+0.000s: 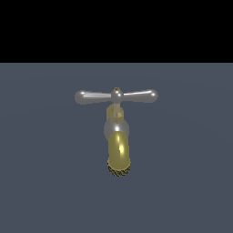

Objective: Turn on the faucet by rotating a designated handle.

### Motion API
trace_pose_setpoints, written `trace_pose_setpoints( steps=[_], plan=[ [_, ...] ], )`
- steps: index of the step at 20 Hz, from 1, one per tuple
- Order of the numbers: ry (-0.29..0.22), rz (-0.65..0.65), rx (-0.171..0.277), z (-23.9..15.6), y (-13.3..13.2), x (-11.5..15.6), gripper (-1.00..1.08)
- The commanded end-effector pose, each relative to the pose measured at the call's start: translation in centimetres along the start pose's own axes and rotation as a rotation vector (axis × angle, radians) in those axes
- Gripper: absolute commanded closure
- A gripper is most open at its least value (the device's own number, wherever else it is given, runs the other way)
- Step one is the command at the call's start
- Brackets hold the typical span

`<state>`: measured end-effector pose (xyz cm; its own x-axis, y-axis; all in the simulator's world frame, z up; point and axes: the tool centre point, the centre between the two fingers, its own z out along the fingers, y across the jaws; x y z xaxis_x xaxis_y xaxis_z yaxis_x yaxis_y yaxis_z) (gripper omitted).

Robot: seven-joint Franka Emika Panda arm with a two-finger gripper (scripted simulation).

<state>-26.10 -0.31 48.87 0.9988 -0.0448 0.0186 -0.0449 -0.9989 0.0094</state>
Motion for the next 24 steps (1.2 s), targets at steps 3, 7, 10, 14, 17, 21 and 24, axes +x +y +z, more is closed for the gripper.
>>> trace_pose_setpoints(
  steps=[3,7,10,14,17,21,24],
  plan=[
    [-0.001,-0.001,0.004,0.1,-0.1,0.1,1.08],
    [-0.012,-0.007,0.031,0.6,-0.5,0.4,1.08],
    [-0.017,-0.010,0.043,0.8,-0.7,0.6,1.08],
    [-0.016,-0.007,0.042,0.8,-0.7,0.6,1.08],
    [-0.018,0.004,0.048,1.0,-0.8,0.9,1.08],
    [-0.021,0.033,0.061,1.4,-1.0,1.7,1.08],
    [-0.025,0.065,0.074,1.9,-1.3,2.6,1.08]
  ],
)
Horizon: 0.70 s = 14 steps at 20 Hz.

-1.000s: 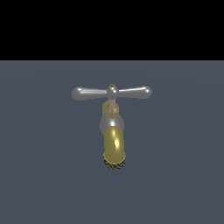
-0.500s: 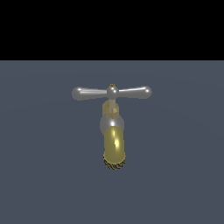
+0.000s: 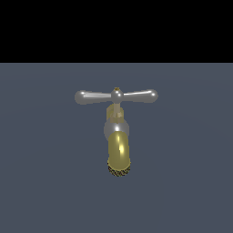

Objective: Turn on the faucet by rotating a designated handle.

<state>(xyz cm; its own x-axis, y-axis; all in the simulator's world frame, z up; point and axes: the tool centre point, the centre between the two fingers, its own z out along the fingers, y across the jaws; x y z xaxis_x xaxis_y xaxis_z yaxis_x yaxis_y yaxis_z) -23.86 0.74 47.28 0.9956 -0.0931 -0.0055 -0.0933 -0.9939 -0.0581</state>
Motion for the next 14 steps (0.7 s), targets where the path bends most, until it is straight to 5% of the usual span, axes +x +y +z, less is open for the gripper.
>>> trace_pose_setpoints(
  steps=[1,14],
  plan=[
    [-0.004,0.029,0.012,0.4,-0.3,0.8,1.08],
    [-0.046,0.293,0.079,4.9,-2.8,6.8,1.08]
  ],
)
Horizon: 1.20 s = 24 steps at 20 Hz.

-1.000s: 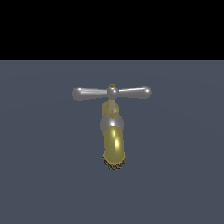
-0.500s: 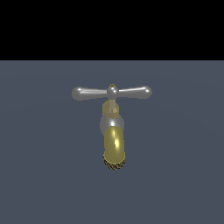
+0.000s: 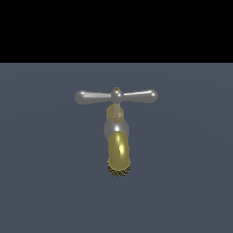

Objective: Turn on the faucet by rotating a designated handle.

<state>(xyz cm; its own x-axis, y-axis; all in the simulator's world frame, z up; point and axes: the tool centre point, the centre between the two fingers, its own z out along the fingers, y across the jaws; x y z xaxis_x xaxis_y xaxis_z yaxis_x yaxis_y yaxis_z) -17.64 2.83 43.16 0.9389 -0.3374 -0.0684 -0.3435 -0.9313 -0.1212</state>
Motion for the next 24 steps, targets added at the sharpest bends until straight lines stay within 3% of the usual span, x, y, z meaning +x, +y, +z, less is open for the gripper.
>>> trace_pose_setpoints(
  steps=[1,11,24],
  plan=[
    [-0.009,0.060,0.010,1.1,-0.8,1.1,1.08],
    [-0.037,0.308,0.019,6.1,-3.8,5.0,1.08],
    [-0.029,0.643,-0.013,13.4,-7.0,9.0,1.08]
  ],
)
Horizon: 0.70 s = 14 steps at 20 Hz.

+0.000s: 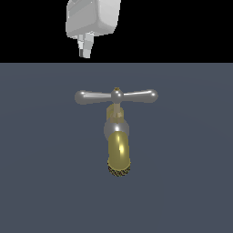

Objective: Turn on the faucet by rotating a designated handle.

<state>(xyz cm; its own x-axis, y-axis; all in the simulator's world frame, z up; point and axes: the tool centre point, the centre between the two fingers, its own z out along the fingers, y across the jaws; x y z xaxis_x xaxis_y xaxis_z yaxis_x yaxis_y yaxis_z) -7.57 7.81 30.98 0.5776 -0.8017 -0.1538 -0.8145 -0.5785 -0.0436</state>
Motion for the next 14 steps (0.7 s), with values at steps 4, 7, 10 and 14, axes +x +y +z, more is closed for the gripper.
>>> trace_pose_setpoints(
  steps=[4,7,10,14],
  plan=[
    [0.025,0.143,-0.010,3.1,-1.8,0.7,1.08],
    [0.044,0.219,-0.014,4.8,-2.7,1.1,1.08],
    [0.068,0.294,-0.016,6.5,-3.5,1.4,1.08],
    [0.100,0.379,-0.015,8.3,-4.4,1.9,1.08]
  ],
)
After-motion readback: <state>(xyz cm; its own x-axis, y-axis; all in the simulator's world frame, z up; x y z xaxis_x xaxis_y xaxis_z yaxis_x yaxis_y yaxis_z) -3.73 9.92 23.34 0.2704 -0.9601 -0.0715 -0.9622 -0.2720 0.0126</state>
